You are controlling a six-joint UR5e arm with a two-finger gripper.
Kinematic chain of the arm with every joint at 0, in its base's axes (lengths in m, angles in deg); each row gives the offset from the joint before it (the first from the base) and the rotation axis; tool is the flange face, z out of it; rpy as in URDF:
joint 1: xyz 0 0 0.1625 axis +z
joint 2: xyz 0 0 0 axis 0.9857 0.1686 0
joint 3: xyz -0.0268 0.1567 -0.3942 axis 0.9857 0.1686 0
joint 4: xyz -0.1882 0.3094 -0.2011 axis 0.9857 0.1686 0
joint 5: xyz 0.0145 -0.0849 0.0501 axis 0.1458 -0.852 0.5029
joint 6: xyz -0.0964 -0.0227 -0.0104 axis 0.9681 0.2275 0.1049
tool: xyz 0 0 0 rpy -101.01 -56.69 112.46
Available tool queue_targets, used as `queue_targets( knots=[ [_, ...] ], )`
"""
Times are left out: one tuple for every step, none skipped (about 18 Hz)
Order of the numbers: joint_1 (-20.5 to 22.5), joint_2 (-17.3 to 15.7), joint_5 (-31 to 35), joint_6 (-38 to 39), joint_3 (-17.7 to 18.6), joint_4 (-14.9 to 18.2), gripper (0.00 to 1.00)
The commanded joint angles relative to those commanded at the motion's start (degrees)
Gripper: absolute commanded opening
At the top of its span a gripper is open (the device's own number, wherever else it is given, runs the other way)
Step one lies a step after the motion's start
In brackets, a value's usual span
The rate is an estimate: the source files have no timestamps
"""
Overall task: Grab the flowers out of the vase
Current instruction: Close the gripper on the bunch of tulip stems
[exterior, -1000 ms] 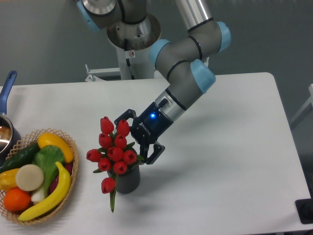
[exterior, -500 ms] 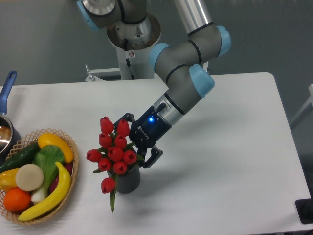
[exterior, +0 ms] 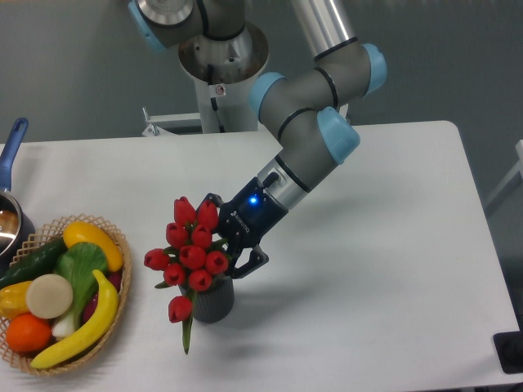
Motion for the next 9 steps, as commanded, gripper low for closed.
queue_targets(
  knots=[
    [0.09, 0.00, 0.00, 0.00, -0.17, 0.09, 0.55],
    [0.09, 0.00, 0.00, 0.00, -0.26, 0.00, 0.55],
    [0.17, -0.09, 0.00, 0.00, -0.26, 0.09, 0.55],
    [0.26, -0.17, 0.00, 0.00, -0.26, 0.00, 0.55],
    [0.18, -0.26, 0.00, 0.00, -0.26, 0.09, 0.55],
    [0.26, -0.35, 0.00, 0.00, -0.35, 0.09, 0.54],
    [0.18, -0.35, 0.00, 0.17, -0.35, 0.09, 0.50],
    [0.18, -0.35, 0.00, 0.26, -0.35, 0.09, 0.49],
    [0.18, -0.35, 0.00, 0.26, -0.44, 0.09, 0.49]
  ],
)
